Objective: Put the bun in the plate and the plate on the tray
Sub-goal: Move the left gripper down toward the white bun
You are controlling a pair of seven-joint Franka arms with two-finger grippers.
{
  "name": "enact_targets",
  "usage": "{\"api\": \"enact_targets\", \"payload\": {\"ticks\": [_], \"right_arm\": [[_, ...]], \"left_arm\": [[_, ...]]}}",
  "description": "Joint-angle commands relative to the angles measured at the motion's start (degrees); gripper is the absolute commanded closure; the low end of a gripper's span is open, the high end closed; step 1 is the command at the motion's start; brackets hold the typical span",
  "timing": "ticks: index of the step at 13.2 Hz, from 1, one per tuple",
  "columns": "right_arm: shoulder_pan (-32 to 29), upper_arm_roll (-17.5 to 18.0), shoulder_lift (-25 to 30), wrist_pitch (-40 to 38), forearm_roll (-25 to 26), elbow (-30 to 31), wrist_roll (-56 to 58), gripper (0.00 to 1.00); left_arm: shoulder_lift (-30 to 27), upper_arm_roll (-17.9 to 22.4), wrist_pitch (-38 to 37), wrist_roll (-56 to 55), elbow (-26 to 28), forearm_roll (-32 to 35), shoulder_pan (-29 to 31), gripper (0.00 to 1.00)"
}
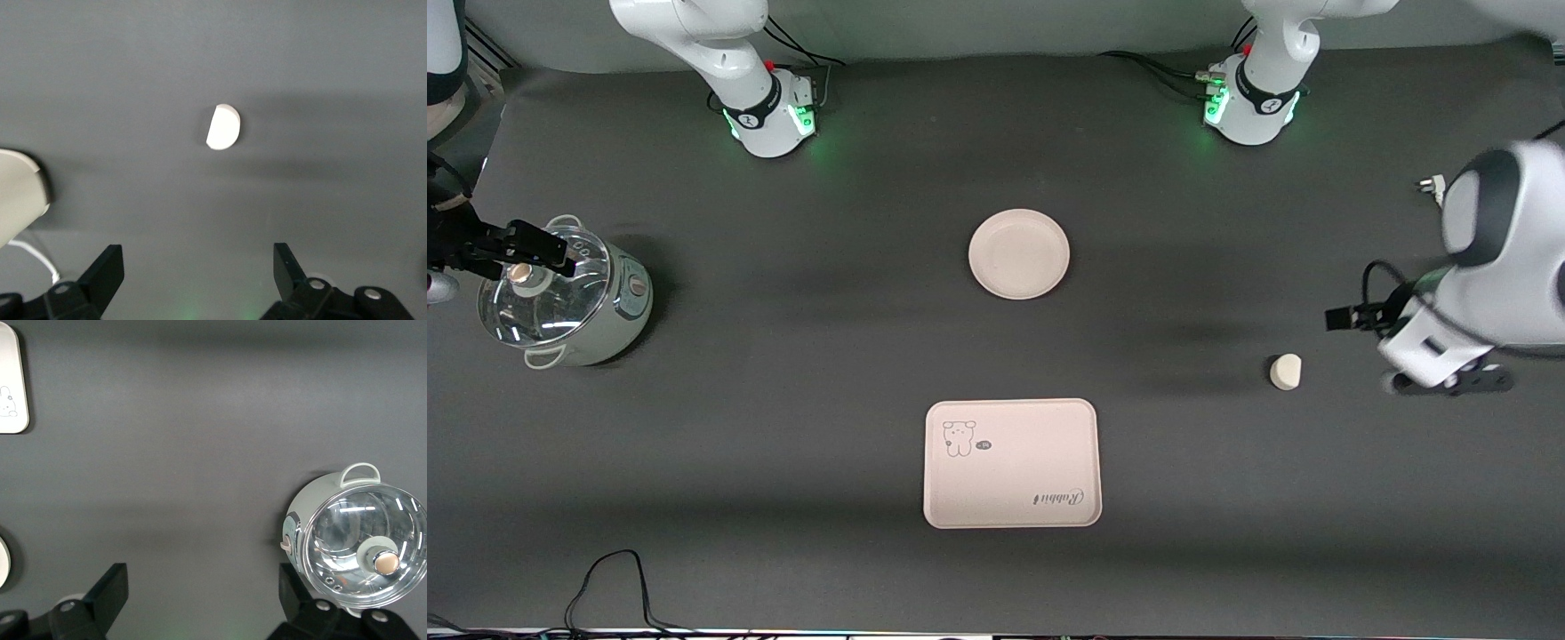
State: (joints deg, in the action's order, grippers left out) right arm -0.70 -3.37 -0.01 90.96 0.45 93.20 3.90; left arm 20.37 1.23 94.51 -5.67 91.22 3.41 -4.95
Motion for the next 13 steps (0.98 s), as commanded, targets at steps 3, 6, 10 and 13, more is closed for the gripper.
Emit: {"api": "enact_targets", "payload": {"ticks": [3,6,10,13], "right_arm": [[0.4,-0.5,0.9,-0.4,0.6,0.6,1.4,0.00],[0.4,-0.5,0.9,-0.4,0.6,0.7,1.4,0.00],[0.4,-0.6,1.0,-0.4,0.6,0.7,1.4,0.00],[0.4,-0.6,0.9,-0.4,0.6,0.7,1.4,0.00]], "left_arm": [[8.9,0.4,6.6,1.2,1.3,0.0,-1.9,0.00],[9.5,0.4,18.1,1.2,10.5,-0.2,-3.0,0.00],[9.7,0.4,23.8,1.5,14.4,-0.1,-2.6,0.00],[11.3,0.4,27.5,1.5,14.6,0.2,-1.6,0.01]]}}
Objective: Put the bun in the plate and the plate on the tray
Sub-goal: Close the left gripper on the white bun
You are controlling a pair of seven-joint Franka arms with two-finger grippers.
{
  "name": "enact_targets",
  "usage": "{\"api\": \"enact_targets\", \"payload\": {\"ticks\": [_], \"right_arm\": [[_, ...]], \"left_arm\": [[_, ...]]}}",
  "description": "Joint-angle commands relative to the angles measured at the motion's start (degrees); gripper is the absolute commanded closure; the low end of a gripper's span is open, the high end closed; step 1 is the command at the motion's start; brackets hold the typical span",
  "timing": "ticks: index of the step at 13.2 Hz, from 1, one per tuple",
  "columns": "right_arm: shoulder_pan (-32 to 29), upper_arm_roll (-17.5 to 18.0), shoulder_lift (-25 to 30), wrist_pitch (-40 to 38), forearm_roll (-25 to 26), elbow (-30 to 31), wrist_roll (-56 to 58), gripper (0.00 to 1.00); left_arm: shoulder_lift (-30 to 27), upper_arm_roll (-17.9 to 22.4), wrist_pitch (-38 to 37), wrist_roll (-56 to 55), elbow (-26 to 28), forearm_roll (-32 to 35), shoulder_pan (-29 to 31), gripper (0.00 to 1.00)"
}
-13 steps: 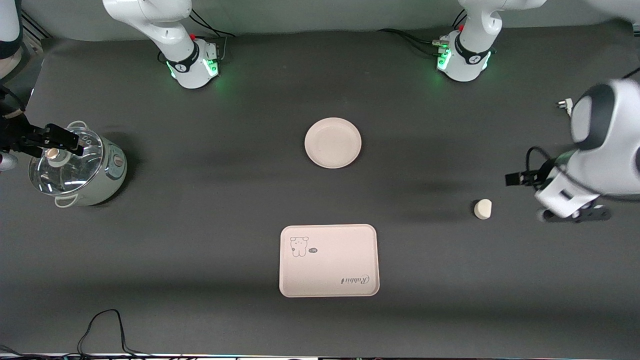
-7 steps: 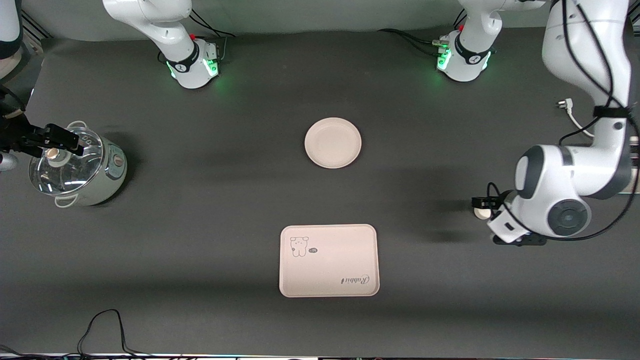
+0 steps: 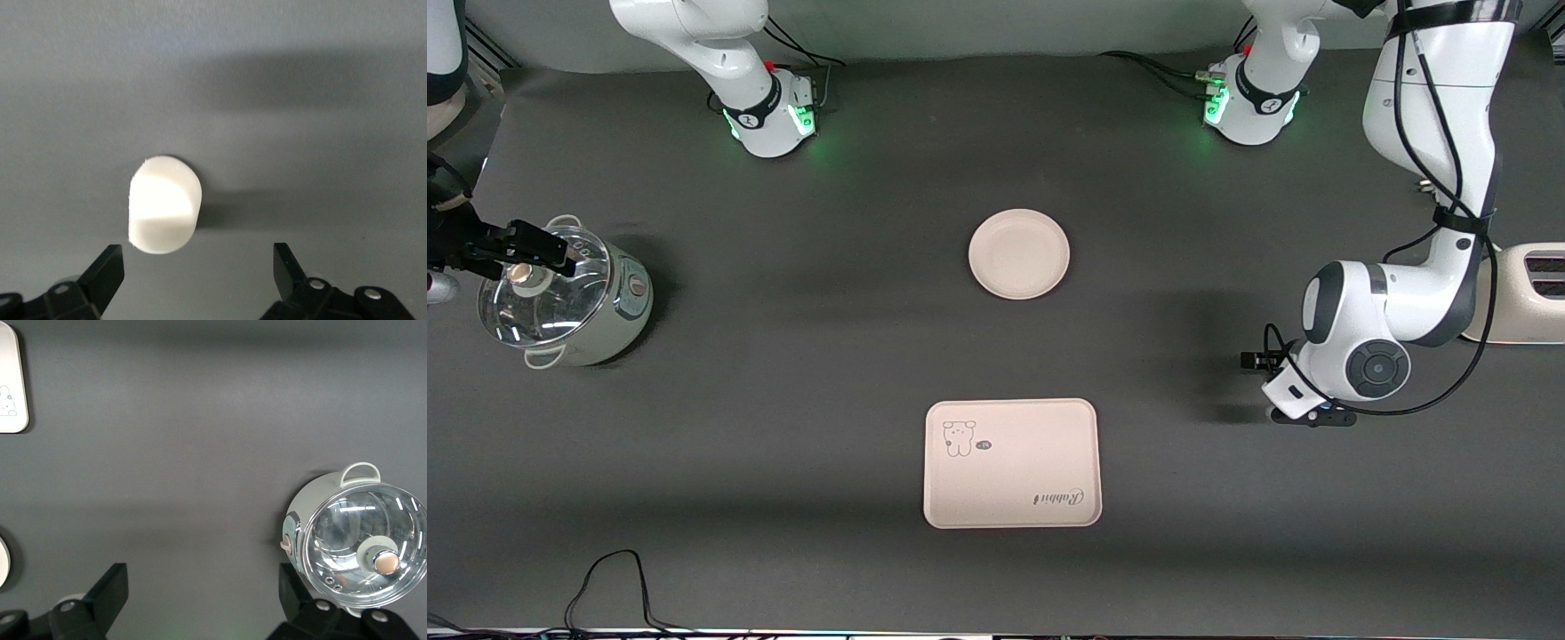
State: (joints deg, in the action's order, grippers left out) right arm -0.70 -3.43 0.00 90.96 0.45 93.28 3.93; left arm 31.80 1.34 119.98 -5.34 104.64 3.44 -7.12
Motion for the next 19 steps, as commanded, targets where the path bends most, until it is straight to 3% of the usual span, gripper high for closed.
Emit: {"api": "enact_targets", "payload": {"ticks": [1,3,5,9,13,17,19], "right_arm": [[0.4,-0.5,0.9,-0.4,0.6,0.6,1.3,0.00],[0.4,-0.5,0.9,-0.4,0.6,0.6,1.3,0.00],[0.4,-0.5,0.9,-0.4,0.6,0.6,1.3,0.00],[0.4,-0.5,0.9,-0.4,0.6,0.7,1.3,0.00],[0.4,-0.5,0.9,-0.4,0.6,0.7,1.4,0.00],[0.4,-0.5,0.9,-0.4,0.6,0.7,1.4,0.00],[0.4,-0.5,0.9,-0.4,0.6,0.7,1.4,0.00]], "left_arm": [[0.4,0.3,2.9,1.2,1.4,0.2,1.6,0.01],[1.2,0.3,3.5,1.2,1.3,0.1,1.7,0.02],[1.2,0.3,3.7,1.1,1.4,-0.2,1.7,0.13],[1.6,0.3,3.9,1.2,1.3,-0.4,2.0,0.55],[0.8,0.2,2.0,1.2,0.6,-0.5,1.8,0.59],[-5.7,0.4,-7.8,4.4,-2.1,-0.4,2.0,0.63],[-11.2,0.7,-17.9,4.4,-5.6,-0.5,2.1,0.63]]}}
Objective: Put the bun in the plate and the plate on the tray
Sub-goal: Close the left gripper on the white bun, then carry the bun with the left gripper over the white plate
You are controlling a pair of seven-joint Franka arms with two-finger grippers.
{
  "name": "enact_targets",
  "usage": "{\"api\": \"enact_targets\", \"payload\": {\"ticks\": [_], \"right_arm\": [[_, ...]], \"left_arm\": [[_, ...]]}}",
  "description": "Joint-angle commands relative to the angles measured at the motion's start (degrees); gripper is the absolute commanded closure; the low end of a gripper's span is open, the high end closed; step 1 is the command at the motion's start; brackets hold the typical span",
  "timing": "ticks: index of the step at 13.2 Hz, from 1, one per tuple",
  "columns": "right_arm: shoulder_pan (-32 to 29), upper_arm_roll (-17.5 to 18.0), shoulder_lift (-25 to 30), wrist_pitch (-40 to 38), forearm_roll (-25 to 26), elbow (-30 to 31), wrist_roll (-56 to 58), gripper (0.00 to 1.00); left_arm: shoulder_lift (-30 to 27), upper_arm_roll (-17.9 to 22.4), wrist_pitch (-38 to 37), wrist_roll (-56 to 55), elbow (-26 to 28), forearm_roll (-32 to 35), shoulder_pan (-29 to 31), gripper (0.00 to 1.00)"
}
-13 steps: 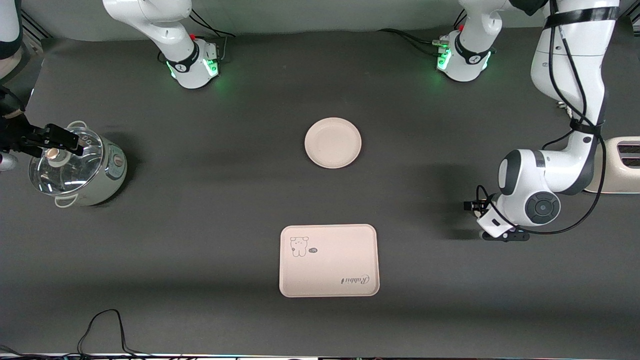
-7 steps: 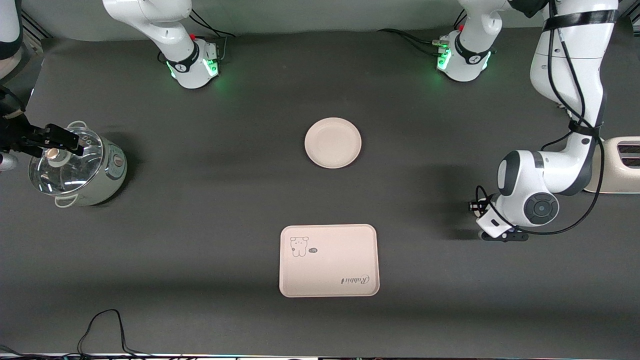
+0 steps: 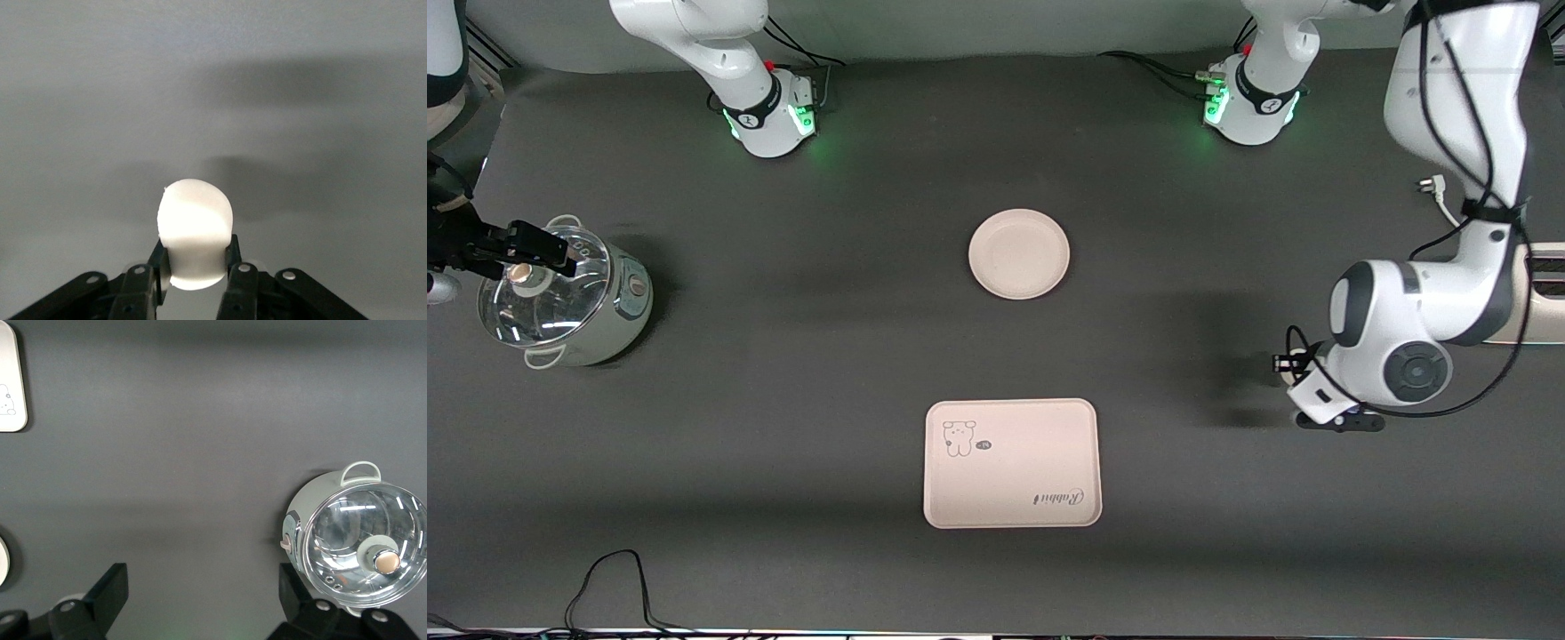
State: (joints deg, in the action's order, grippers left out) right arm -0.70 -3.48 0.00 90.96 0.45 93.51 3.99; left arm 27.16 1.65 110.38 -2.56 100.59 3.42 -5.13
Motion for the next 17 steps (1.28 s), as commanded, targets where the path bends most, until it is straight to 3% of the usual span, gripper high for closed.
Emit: {"api": "enact_targets", "payload": {"ticks": [1,3,4,7,10,12,17], "right_arm": [[0.4,-0.5,0.9,-0.4,0.6,0.4,1.4,0.00],[0.4,-0.5,0.9,-0.4,0.6,0.4,1.4,0.00],[0.4,-0.5,0.9,-0.4,0.6,0.4,1.4,0.00],[0.4,-0.5,0.9,-0.4,0.6,0.4,1.4,0.00],[0.4,-0.5,0.9,-0.4,0.6,0.4,1.4,0.00],[0.4,-0.5,0.9,-0.4,0.6,0.4,1.4,0.00],[0.3,-0.6,0.9,-0.4,0.6,0.4,1.4,0.00]], "left_arm": [[-8.5,0.4,-15.7,1.7,-5.4,-0.4,0.2,0.63],[-12.3,0.4,-29.8,2.0,-14.4,-0.4,0.2,0.66],[-14.5,0.4,-33.3,2.0,-16.8,-0.8,0.2,0.65],[-19.9,-0.1,-34.5,1.9,-17.1,-1.0,-0.3,0.64],[-20.2,-1.2,-34.8,-1.2,-18.7,-6.0,-1.2,0.64],[-19.5,-5.3,-33.5,-9.6,-19.4,-7.3,-1.9,0.64],[-13.2,-21.6,-22.9,-39.1,-19.5,-7.2,-5.1,0.64]]}}
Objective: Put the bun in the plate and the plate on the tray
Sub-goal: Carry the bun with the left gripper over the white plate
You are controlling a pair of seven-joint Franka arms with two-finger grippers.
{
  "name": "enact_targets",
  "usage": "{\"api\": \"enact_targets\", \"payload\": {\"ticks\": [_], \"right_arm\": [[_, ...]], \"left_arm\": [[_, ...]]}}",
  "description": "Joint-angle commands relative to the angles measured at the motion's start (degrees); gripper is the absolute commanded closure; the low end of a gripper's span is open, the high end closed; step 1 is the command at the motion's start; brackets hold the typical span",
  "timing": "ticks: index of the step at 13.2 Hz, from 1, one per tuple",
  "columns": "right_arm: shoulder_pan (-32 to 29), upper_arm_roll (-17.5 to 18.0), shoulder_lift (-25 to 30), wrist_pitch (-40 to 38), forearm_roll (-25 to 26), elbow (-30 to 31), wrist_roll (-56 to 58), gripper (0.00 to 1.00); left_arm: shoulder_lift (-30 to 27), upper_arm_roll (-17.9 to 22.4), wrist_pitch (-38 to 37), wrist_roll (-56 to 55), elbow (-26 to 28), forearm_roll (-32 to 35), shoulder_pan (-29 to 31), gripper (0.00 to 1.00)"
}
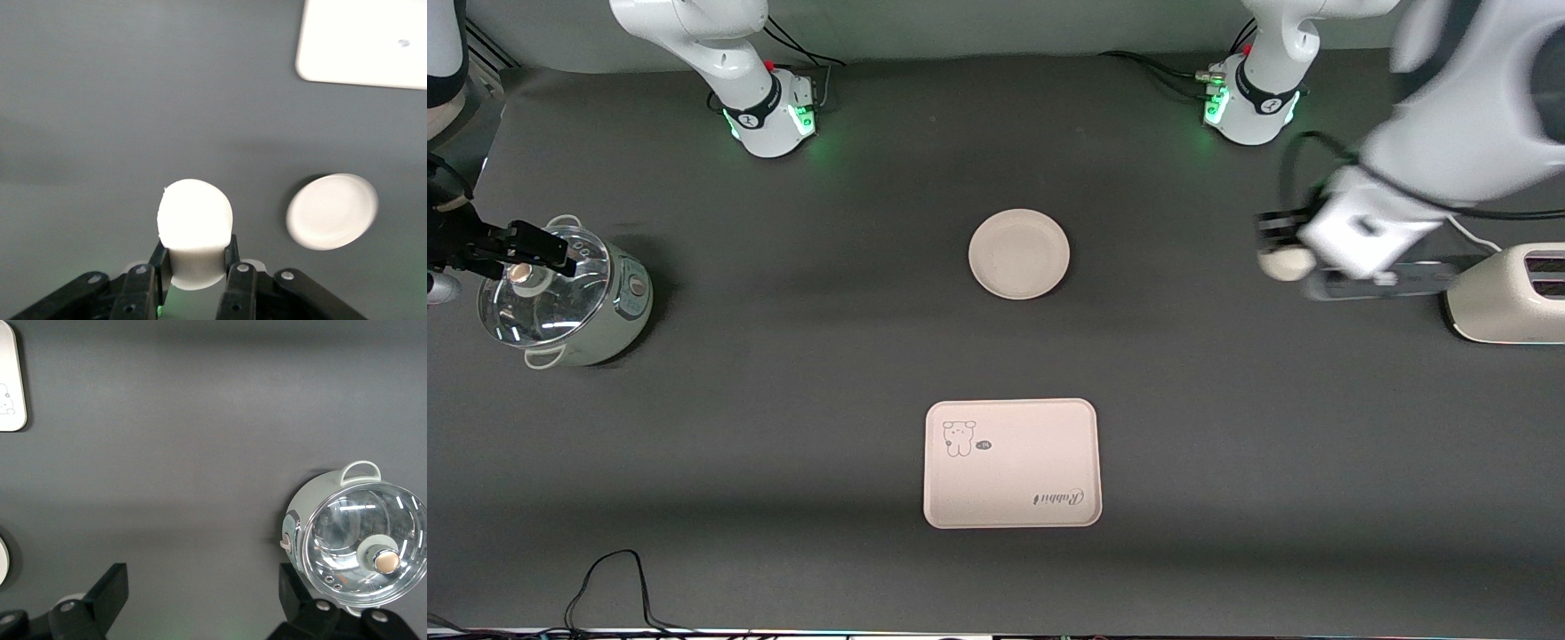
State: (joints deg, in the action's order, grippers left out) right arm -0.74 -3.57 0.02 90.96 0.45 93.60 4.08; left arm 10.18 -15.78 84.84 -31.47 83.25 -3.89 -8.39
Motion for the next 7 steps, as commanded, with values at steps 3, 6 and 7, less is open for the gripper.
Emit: {"api": "enact_targets", "payload": {"ticks": [3,6,7], "right_arm": [[0.3,-0.5,0.8,-0.4,0.6,0.4,1.3,0.00],[0.4,-0.8,0.8,-0.4,0.4,0.4,1.3,0.00],[0.4,-0.8,0.7,-0.4,0.4,0.4,1.3,0.00]], "left_arm": [[7.4,-5.8,8.4,-19.8,-0.1,0.7,-8.5,0.65],[7.6,-5.8,15.3,-23.3,9.0,0.6,-12.5,0.64],[7.9,-5.8,19.1,-25.9,12.6,0.6,-14.4,0.65]]}}
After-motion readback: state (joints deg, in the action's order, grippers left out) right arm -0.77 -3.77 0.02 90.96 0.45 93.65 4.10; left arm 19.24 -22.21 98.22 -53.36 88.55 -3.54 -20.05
